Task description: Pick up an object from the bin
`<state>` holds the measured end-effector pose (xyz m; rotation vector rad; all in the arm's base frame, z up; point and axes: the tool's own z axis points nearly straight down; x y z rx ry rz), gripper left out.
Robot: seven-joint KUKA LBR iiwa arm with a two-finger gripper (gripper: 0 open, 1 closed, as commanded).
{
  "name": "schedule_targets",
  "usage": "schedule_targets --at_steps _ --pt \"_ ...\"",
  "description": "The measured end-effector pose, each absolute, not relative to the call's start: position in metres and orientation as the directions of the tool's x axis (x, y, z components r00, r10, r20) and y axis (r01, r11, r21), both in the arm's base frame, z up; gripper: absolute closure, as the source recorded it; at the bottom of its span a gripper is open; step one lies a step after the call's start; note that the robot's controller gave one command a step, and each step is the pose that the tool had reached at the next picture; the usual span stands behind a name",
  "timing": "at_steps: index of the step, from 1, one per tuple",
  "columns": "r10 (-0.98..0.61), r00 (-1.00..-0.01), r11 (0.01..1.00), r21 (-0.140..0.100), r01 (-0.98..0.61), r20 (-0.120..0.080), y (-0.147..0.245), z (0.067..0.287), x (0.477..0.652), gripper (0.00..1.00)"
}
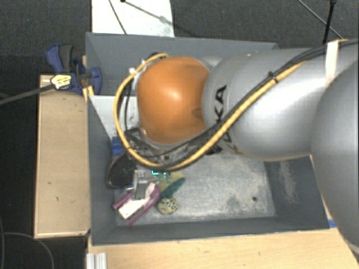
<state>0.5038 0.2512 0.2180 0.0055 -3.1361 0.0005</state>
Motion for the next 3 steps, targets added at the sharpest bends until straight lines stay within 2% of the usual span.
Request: schedule_targets --at_steps 1,2,3 --pt "-0.18 -0.984 0.984 -0.001 -0.18 0.004 0.248 0.135 0.514 0.0" --pt "-0.219 -0.976 0.976 0.0 -0.219 -0.001 0.168 0.075 0.517 0.0" --pt "-0.221 -0.975 0.975 0.004 -0.221 -0.005 0.174 0.08 0.518 1.0"
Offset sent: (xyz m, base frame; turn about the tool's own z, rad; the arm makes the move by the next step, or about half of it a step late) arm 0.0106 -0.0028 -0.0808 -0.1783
